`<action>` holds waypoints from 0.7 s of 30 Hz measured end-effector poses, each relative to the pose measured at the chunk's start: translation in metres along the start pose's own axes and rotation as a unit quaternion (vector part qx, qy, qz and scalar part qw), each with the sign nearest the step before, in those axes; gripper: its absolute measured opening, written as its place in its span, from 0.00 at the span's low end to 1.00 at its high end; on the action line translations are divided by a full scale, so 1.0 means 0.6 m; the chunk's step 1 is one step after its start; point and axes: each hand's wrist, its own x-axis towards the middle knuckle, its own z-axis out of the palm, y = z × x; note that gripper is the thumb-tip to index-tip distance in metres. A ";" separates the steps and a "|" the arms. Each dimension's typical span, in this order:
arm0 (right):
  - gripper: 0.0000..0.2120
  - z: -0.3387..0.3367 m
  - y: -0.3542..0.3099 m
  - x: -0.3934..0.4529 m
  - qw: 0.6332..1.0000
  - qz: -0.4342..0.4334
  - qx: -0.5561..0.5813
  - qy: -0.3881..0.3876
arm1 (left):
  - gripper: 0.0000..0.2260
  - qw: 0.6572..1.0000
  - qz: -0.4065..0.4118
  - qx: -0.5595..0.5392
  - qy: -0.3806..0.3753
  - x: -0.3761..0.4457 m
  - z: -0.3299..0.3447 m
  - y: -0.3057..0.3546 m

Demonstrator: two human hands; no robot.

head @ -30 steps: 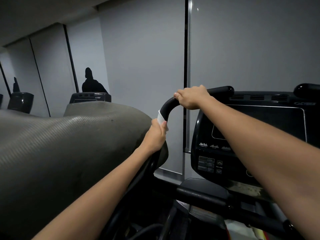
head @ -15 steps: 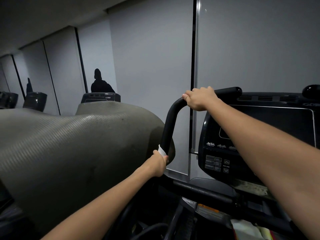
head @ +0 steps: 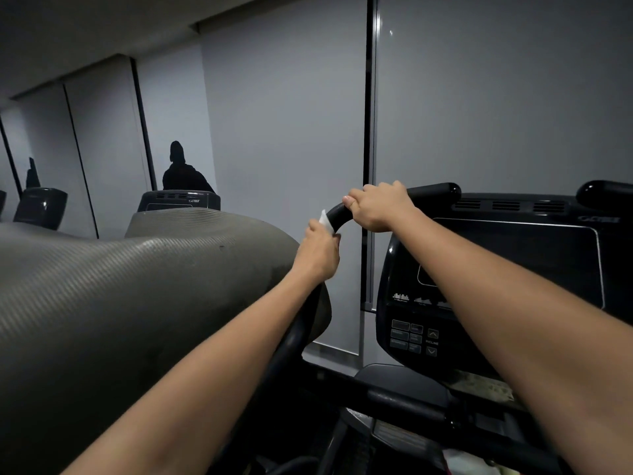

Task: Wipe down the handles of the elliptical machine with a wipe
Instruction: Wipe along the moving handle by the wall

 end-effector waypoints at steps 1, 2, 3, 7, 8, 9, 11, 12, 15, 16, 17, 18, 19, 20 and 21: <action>0.25 0.001 0.000 0.000 1.000 0.000 -0.002 0.004 | 0.18 1.000 0.017 0.002 -0.001 0.010 -0.004 0.004; 0.25 0.001 0.000 0.001 1.000 -0.001 -0.003 0.007 | 0.17 0.999 0.032 0.001 0.003 0.016 -0.007 0.004; 0.25 0.000 0.000 0.000 1.000 -0.001 -0.003 0.005 | 0.16 0.999 0.040 -0.005 0.006 0.017 -0.009 0.001; 0.24 0.001 0.000 -0.002 1.000 -0.001 0.000 0.004 | 0.14 0.998 0.033 -0.052 0.003 -0.001 -0.005 -0.016; 0.24 0.001 0.000 -0.002 1.000 0.001 0.001 0.004 | 0.15 0.998 0.020 -0.056 -0.002 -0.009 -0.005 -0.021; 0.24 0.001 -0.001 -0.002 1.000 0.002 0.001 0.003 | 0.15 0.998 0.005 -0.060 -0.011 -0.018 -0.005 -0.027; 0.25 0.001 -0.003 -0.004 1.000 0.001 0.003 0.000 | 0.17 0.998 -0.018 -0.058 -0.034 -0.042 0.001 -0.044; 0.25 0.000 -0.003 -0.004 1.000 0.002 0.004 -0.002 | 0.17 0.997 -0.028 -0.056 -0.044 -0.056 0.005 -0.055; 0.25 -0.004 -0.003 -0.004 1.000 0.007 0.006 -0.011 | 0.18 0.995 -0.050 -0.040 -0.072 -0.103 0.012 -0.080; 0.25 -0.004 -0.003 -0.004 1.000 0.008 0.004 -0.014 | 0.18 0.994 -0.054 -0.036 -0.087 -0.117 0.015 -0.088; 0.25 -0.005 -0.004 -0.005 1.000 0.008 0.003 -0.016 | 0.18 0.992 -0.062 -0.034 -0.103 -0.130 0.018 -0.097; 0.25 -0.005 -0.004 -0.005 1.000 0.008 0.001 -0.017 | 0.19 0.990 -0.073 -0.027 -0.119 -0.143 0.020 -0.107; 0.25 -0.005 -0.004 -0.006 1.000 0.007 0.000 -0.016 | 0.19 0.987 -0.087 -0.013 -0.136 -0.157 0.020 -0.117; 0.25 -0.005 -0.005 -0.007 1.000 0.007 0.000 -0.014 | 0.20 0.983 -0.103 -0.002 -0.155 -0.167 0.020 -0.127; 0.25 -0.006 -0.005 -0.008 1.000 0.007 0.000 -0.014 | 0.22 0.976 -0.130 0.003 -0.173 -0.178 0.019 -0.134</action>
